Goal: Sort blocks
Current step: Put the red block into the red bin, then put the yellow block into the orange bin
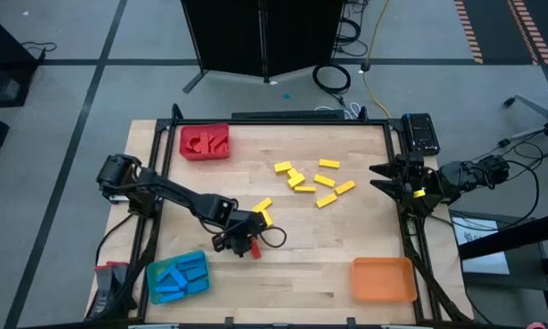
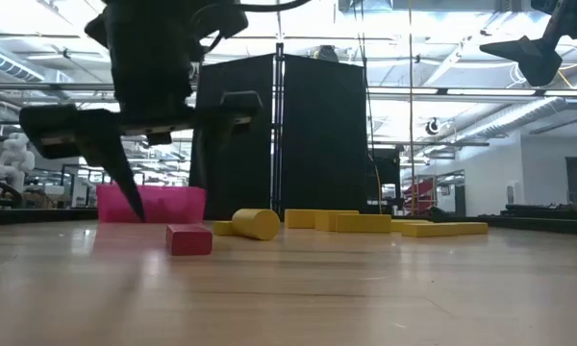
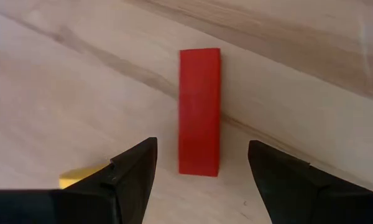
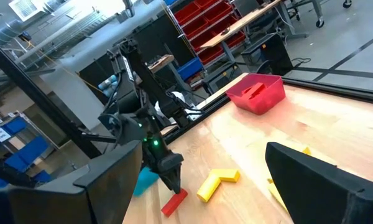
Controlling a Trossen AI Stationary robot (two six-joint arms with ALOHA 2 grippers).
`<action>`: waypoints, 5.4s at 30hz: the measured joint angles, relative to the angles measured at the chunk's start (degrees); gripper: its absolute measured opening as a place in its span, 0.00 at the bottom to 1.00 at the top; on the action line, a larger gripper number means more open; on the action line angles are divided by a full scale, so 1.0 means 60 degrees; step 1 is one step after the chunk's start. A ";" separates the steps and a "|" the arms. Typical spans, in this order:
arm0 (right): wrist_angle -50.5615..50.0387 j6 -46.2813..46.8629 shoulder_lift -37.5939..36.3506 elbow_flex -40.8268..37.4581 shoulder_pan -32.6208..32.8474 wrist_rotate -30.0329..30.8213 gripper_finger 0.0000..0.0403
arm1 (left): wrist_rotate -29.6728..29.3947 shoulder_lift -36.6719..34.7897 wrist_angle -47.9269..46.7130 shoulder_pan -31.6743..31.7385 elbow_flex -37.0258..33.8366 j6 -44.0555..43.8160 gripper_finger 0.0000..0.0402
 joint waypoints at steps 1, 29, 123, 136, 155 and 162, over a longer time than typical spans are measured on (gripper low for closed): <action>0.0000 0.0023 0.0000 0.0000 -0.0002 -0.0002 0.84 | 0.0049 0.0046 -0.0028 0.0000 0.0000 0.0021 0.65; 0.0004 0.0151 0.0000 0.0000 -0.0002 -0.0036 0.84 | 0.0390 0.1201 -0.0514 -0.0007 0.0718 -0.0549 0.26; 0.0210 0.0628 0.0070 0.0004 -0.0002 0.0223 0.84 | -0.4350 -0.3661 -0.0750 0.9614 -0.2379 -1.5028 0.65; 0.3127 -0.2570 0.0838 0.0012 -0.0001 0.1982 0.84 | -0.3862 -0.6351 -0.0703 0.9226 -0.0677 -1.4014 0.67; 0.3613 -0.5410 0.4593 0.2333 -0.0378 0.3477 0.84 | -0.2404 -0.9318 -0.0731 0.7946 -0.0080 -1.4034 0.67; 0.3618 -0.5775 0.5752 0.3086 -0.0613 0.5539 0.84 | -0.2400 -0.9352 -0.0765 0.7592 -0.0080 -1.4040 0.67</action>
